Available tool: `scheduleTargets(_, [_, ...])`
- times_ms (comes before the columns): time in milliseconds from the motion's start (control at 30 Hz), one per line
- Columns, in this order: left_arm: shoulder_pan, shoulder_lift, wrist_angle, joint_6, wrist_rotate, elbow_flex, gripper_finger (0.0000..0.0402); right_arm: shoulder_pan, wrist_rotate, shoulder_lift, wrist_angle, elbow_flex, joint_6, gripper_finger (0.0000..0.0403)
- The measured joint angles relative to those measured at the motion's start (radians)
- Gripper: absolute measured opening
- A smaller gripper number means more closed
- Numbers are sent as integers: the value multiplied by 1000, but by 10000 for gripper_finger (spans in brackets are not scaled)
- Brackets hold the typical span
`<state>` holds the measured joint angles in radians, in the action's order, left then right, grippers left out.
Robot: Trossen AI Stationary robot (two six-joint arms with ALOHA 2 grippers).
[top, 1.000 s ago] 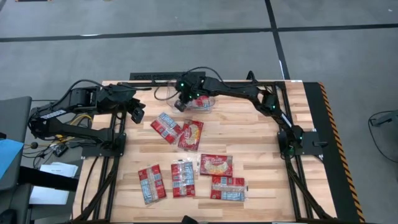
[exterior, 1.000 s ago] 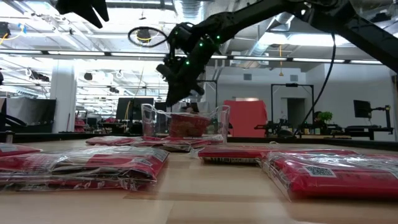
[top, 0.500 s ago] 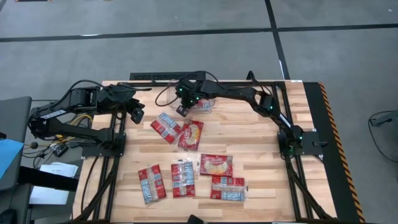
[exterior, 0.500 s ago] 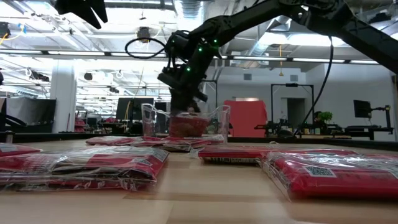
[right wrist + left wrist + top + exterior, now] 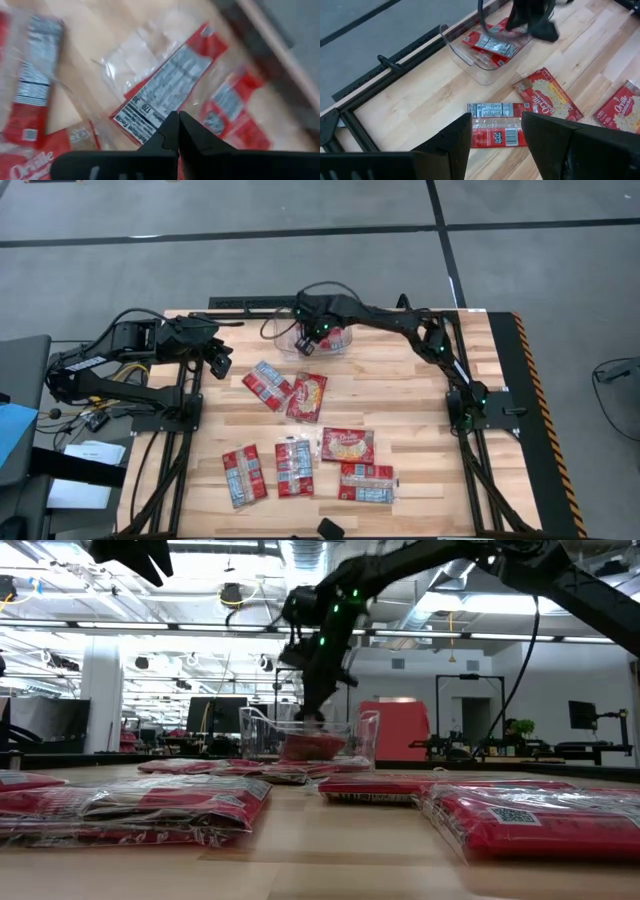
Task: Sort popcorn bags into baskets
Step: Put the red popcorn pack into the transparent bin
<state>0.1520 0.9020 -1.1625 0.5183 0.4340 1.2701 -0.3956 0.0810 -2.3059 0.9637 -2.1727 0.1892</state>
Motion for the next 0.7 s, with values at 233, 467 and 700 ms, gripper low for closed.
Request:
scheduleTargets(233, [0,0,-15,-27,-2,0,163,86,-291,86,151,-120,-252,61])
scheduleTargets(467, [0,0,-37,-53,-7,0,163,234,-291,104,244,-100,-409,178])
scheduleTargets(700, [0,-24,-78,-32,40,0,176,304,-159,-35,-104,-73,-194,267])
